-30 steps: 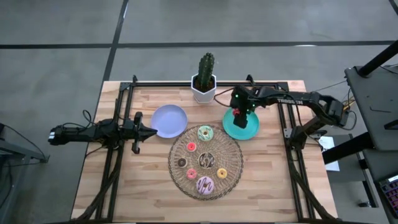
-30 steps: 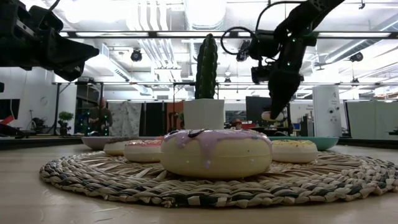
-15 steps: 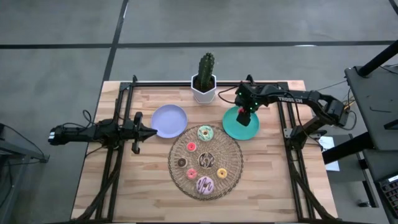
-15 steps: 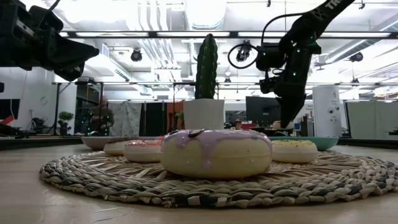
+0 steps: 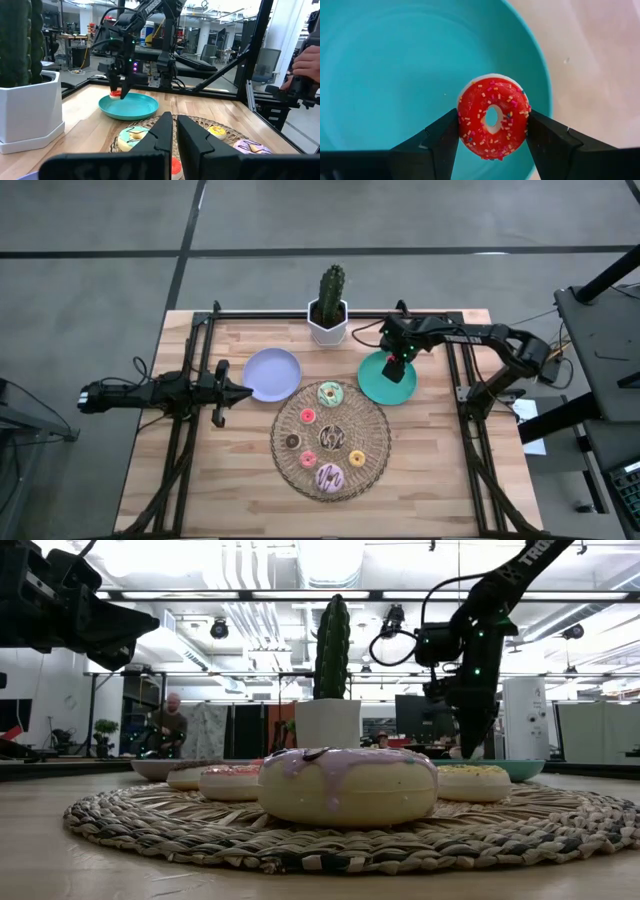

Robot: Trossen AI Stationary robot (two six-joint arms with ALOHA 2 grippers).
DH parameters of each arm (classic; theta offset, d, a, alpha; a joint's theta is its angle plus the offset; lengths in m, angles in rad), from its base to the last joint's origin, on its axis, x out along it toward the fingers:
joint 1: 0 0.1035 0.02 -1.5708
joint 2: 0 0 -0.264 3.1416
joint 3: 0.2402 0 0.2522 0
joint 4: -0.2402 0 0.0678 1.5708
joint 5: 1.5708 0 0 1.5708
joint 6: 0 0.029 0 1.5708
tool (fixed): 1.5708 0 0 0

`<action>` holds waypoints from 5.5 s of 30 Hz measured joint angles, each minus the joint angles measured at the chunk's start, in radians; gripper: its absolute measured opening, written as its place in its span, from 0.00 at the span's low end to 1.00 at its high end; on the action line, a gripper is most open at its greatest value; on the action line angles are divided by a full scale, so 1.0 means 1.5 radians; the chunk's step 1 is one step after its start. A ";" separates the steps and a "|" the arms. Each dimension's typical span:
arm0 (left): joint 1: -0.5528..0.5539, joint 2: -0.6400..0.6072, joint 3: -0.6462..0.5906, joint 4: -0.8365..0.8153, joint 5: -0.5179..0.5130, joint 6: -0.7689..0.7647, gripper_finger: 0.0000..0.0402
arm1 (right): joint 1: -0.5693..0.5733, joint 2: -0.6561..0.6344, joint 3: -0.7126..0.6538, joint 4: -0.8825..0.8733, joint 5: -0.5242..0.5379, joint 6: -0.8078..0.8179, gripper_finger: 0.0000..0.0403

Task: Pick & Place donuts
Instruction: Put the small red donut on the blue plate, then put the small yellow donut on the blue plate

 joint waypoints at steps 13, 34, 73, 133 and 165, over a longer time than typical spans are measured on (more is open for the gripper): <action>0.000 0.000 0.000 0.000 0.000 0.000 0.00 | 0.000 0.008 -0.001 0.002 0.000 0.004 0.50; 0.000 0.000 0.000 0.000 0.000 0.000 0.00 | 0.002 0.004 -0.012 0.000 -0.001 0.008 0.50; 0.000 0.000 0.000 0.000 0.000 0.000 0.00 | 0.051 -0.124 -0.121 -0.033 -0.001 0.049 0.50; 0.000 0.000 0.000 0.000 0.000 0.000 0.00 | 0.094 -0.124 -0.114 -0.030 0.015 0.056 0.75; 0.000 0.000 0.000 0.000 0.000 0.000 0.00 | 0.389 -0.193 0.085 -0.013 0.010 0.016 0.74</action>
